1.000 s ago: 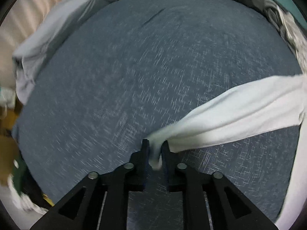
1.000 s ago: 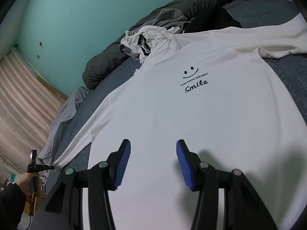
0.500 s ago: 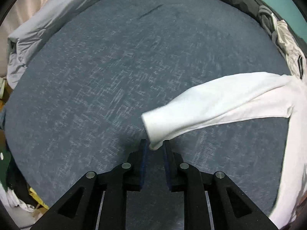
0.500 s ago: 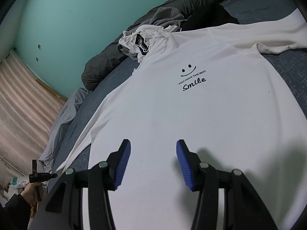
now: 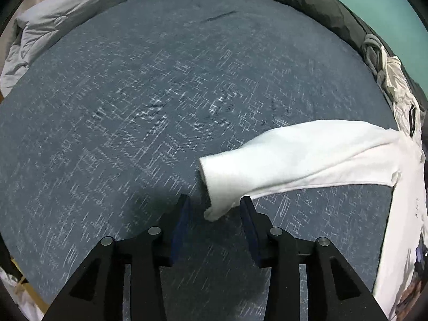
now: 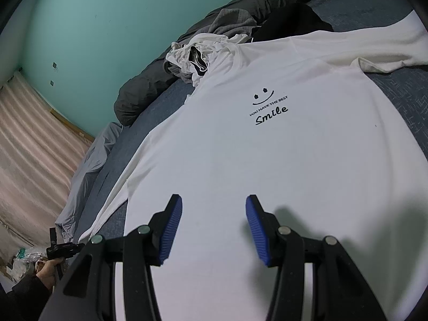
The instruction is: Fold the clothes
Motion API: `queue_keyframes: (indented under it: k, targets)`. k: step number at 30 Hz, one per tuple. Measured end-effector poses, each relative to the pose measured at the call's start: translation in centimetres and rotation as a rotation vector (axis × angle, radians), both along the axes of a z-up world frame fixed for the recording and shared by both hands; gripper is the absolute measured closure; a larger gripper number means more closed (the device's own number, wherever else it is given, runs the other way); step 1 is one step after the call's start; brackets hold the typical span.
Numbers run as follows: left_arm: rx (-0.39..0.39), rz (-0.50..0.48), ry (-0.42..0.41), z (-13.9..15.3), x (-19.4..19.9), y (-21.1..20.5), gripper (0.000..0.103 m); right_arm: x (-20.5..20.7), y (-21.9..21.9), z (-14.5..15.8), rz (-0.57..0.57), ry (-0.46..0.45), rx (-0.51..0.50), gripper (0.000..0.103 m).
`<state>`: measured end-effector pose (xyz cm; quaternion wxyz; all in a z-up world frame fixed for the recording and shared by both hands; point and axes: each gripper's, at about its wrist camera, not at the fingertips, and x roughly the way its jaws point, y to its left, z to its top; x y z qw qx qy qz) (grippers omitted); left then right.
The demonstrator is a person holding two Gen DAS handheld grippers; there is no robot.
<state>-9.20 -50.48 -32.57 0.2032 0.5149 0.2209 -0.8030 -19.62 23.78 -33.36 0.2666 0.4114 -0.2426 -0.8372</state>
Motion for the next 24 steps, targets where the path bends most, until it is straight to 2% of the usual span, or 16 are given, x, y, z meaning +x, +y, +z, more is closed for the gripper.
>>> queue_keyframes:
  k: [1,6,8,12,15,18,22,23,24]
  targets:
    - [0.015,-0.004,0.002,-0.1,-0.1,-0.1,0.096,0.0,0.0,0.0,0.0,-0.001,0.001,0.053]
    - [0.05,-0.03,0.015,1.3,0.2,0.1,0.099,-0.1,0.0,-0.1,0.0,-0.004,-0.001,0.053]
    - [0.074,-0.037,0.018,2.3,0.5,0.1,0.099,-0.1,-0.1,0.0,0.001,-0.003,-0.002,0.053]
    - [0.174,-0.054,-0.001,3.4,1.1,-0.1,0.099,0.0,-0.1,0.0,0.003,-0.004,-0.009,0.053]
    - [0.297,-0.083,-0.074,1.6,1.0,0.3,0.099,0.1,-0.2,0.1,0.005,-0.005,-0.015,0.053]
    - [0.35,-0.089,-0.127,-0.7,1.0,1.0,0.098,0.2,-0.3,0.1,0.006,-0.005,-0.015,0.053]
    - [0.355,-0.082,-0.118,-1.7,1.2,1.5,0.096,0.2,-0.3,0.1,0.006,-0.004,-0.013,0.053]
    - [0.348,-0.077,-0.107,-1.4,1.4,1.5,0.094,0.1,-0.2,0.1,0.005,-0.005,-0.013,0.053]
    - [0.338,-0.069,-0.094,-1.0,1.6,1.3,0.085,0.1,-0.2,0.1,0.004,-0.005,-0.013,0.053]
